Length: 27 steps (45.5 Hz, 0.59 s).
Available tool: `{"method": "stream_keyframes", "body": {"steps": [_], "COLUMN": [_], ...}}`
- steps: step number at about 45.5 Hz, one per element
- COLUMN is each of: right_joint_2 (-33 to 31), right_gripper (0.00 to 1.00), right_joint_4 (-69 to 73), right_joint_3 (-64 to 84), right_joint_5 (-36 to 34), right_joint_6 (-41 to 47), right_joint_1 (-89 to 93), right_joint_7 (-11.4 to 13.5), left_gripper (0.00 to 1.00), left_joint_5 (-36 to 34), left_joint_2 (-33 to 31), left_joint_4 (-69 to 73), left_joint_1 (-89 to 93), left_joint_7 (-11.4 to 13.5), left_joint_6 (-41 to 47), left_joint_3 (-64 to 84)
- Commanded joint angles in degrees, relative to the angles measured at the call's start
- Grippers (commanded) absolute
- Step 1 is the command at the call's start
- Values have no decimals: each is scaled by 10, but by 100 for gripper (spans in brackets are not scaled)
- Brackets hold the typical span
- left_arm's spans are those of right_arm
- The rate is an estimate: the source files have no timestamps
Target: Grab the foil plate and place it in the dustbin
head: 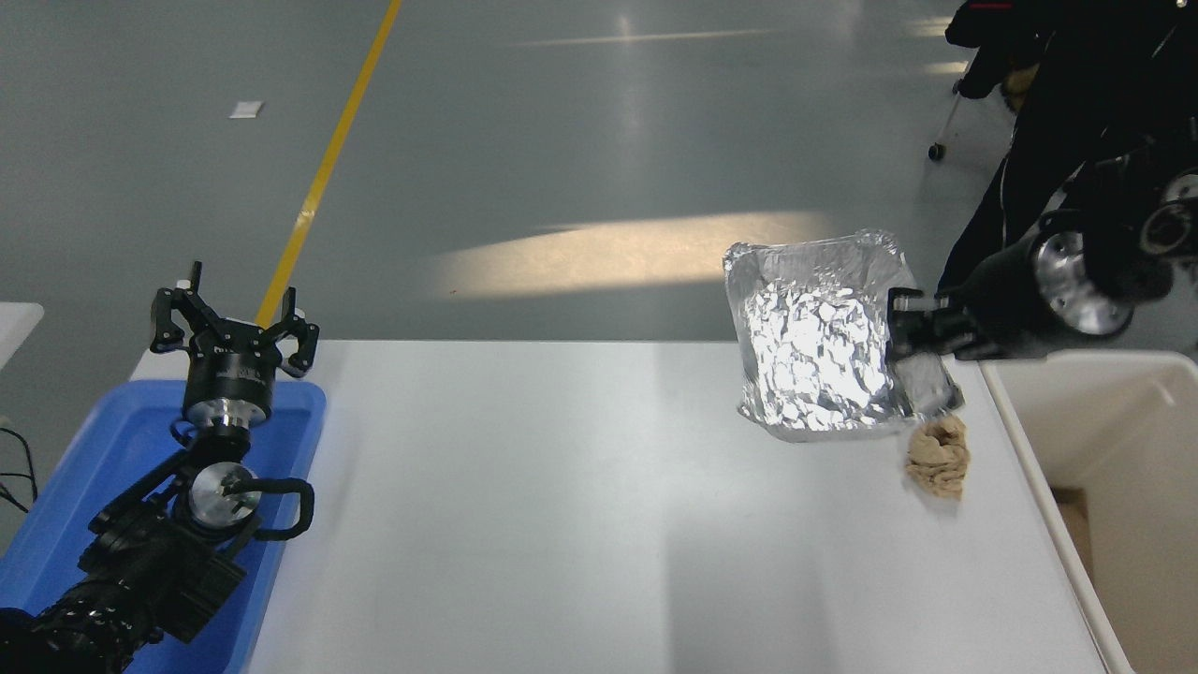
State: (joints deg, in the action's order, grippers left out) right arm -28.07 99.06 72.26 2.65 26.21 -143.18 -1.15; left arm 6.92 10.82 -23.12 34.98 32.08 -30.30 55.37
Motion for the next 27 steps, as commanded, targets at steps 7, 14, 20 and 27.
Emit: {"method": "stream_keyframes", "body": {"steps": [7, 14, 20, 27], "right_joint_2": [-9, -52, -127, -177], "right_gripper": [0, 0, 0, 0], "right_joint_4": [9, -54, -181, -311], "right_joint_3": [27, 70, 73, 33], "right_joint_5": [0, 10, 10, -1], "right_joint_6": [48, -6, -55, -115], "right_joint_1": [-54, 47, 192, 363], "right_joint_7": [-3, -2, -1, 0], "left_gripper": [99, 99, 99, 99], "left_joint_5": [0, -1, -1, -1], "left_joint_2": [0, 0, 0, 0], "left_joint_4": [0, 0, -1, -1], "left_joint_1": [0, 0, 0, 0], "left_joint_7": [0, 0, 0, 0], "left_joint_6": [1, 0, 1, 0], "left_joint_3": [0, 0, 1, 0]}}
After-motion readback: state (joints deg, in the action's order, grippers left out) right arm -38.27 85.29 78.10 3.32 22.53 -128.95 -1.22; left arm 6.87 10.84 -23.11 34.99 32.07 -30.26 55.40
